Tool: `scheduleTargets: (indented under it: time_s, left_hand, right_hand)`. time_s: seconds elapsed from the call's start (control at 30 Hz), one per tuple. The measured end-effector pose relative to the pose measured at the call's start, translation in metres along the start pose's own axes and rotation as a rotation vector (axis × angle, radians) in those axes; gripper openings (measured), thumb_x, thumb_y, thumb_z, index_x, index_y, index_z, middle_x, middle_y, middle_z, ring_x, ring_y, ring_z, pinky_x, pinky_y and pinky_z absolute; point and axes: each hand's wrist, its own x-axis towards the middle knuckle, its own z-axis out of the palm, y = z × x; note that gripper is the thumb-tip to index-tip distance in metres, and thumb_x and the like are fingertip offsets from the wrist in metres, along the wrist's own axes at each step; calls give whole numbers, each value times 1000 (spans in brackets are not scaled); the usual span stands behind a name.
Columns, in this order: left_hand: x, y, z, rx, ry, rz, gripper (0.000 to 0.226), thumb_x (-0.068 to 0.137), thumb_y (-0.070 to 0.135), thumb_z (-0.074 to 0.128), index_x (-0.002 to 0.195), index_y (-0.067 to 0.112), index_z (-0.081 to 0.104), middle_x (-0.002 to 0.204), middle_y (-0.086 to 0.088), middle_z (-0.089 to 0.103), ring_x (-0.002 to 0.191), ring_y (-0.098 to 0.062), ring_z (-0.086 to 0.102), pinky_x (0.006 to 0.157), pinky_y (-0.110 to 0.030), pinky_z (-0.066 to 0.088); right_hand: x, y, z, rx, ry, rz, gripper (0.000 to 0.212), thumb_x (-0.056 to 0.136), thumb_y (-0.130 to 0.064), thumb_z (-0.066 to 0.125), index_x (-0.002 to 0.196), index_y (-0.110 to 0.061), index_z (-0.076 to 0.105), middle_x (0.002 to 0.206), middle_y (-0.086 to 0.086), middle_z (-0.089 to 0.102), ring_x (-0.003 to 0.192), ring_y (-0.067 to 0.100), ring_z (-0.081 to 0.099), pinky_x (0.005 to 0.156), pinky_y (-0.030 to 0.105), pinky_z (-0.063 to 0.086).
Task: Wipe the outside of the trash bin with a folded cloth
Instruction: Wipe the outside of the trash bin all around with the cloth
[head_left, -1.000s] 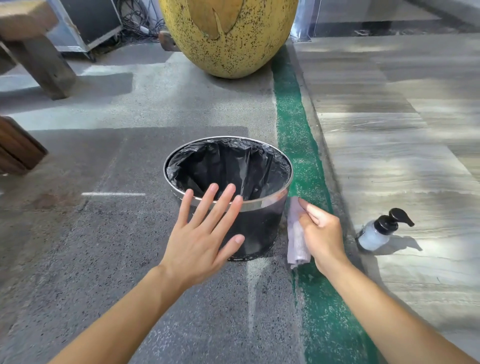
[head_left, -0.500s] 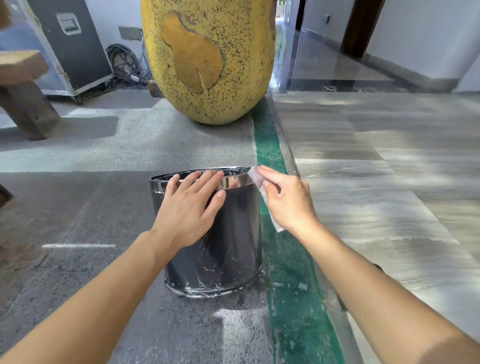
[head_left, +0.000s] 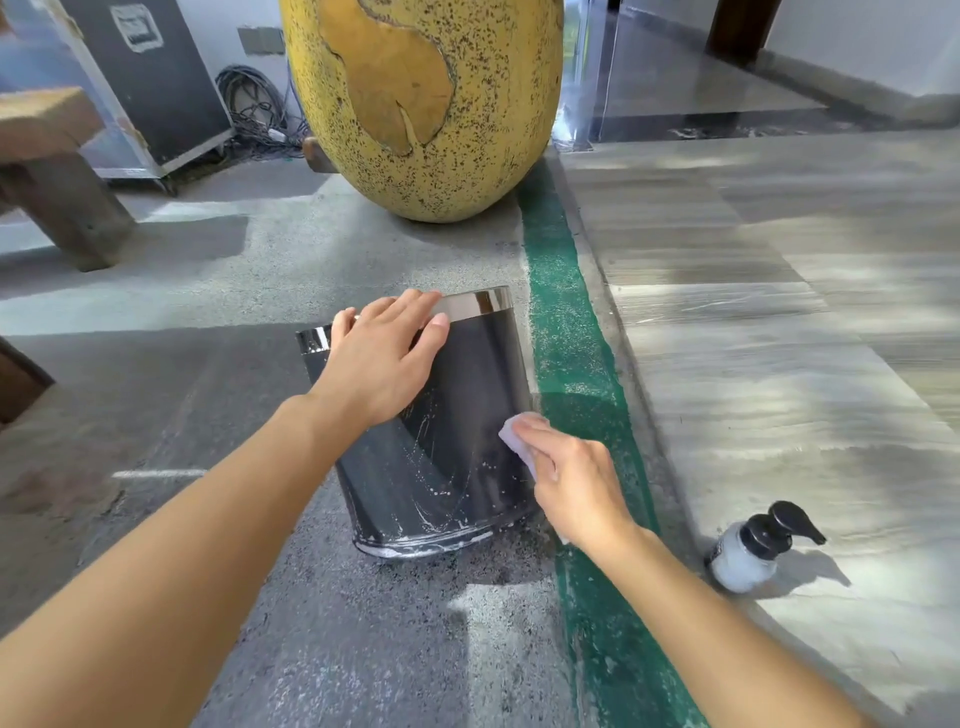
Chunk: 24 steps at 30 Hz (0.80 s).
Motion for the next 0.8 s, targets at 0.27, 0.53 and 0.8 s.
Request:
scheduleTargets:
  time_s: [0.27, 0.53, 0.8]
  left_hand:
    - [13, -1, 3, 63, -59, -2, 61, 101, 57, 15, 151, 30, 36, 146, 18, 44, 147, -14, 27, 119, -47, 11]
    - [9, -27, -22, 93, -137, 54, 67, 102, 56, 35, 159, 23, 23, 167, 2, 16, 153, -20, 17, 123, -34, 12]
    - [-3, -45, -22, 52, -163, -13, 62, 98, 61, 26, 157, 42, 18, 164, 21, 16, 154, -32, 8, 121, -59, 12]
  right_hand:
    - [-60, 22, -1, -104, -235, 134, 35, 87, 15, 45, 91, -16, 61, 113, -22, 63, 101, -3, 62, 89, 6, 21]
    - [-42, 1, -20, -53, -66, 131, 36, 85, 18, 44, 105, -5, 62, 125, -16, 58, 94, 25, 69, 87, 37, 54]
    - [58, -60, -27, -112, 81, -12, 35, 91, 6, 53, 118, -9, 68, 127, 5, 66, 117, 24, 62, 100, 19, 40]
